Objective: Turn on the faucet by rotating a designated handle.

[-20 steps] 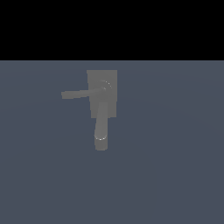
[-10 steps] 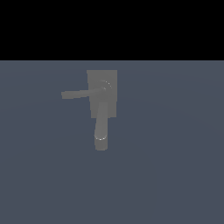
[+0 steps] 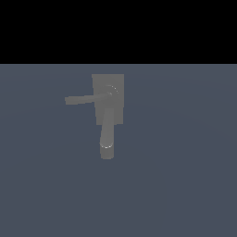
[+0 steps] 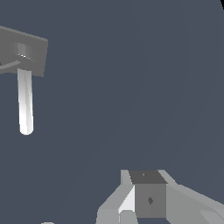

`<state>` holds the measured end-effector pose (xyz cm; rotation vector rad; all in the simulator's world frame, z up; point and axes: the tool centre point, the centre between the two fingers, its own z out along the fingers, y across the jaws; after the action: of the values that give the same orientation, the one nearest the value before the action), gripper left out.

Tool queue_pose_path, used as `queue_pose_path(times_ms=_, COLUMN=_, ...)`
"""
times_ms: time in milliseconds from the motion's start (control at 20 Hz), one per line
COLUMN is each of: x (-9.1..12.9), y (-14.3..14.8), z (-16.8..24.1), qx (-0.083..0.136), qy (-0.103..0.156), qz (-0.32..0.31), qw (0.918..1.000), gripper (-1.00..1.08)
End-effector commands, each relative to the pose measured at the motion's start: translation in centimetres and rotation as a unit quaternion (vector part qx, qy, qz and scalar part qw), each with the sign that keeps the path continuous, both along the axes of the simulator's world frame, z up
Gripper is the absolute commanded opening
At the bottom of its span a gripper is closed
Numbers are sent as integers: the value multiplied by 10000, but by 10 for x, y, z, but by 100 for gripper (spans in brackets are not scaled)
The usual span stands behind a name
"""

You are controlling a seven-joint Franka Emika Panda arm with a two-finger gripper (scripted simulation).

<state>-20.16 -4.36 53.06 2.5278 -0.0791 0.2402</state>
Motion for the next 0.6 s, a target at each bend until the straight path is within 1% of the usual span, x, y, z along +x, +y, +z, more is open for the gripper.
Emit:
queue_pose_path(times_ms=0, x=2, y=2, z=20, qx=-498, qy=-287, qz=-5, qw=9983, gripper=-100)
queue_pose_path(times_ms=100, x=4, y=4, z=35, qx=-899, qy=-505, qz=-3, qw=9947, gripper=-100)
queue_pose_path(times_ms=250, x=6, y=12, z=58, qx=-1502, qy=-816, qz=16, qw=9853, gripper=-100)
queue_pose_path(times_ms=400, x=8, y=22, z=80, qx=-2103, qy=-1103, qz=54, qw=9714, gripper=-100)
queue_pose_path(times_ms=550, x=10, y=36, z=100, qx=-2701, qy=-1362, qz=113, qw=9531, gripper=-100)
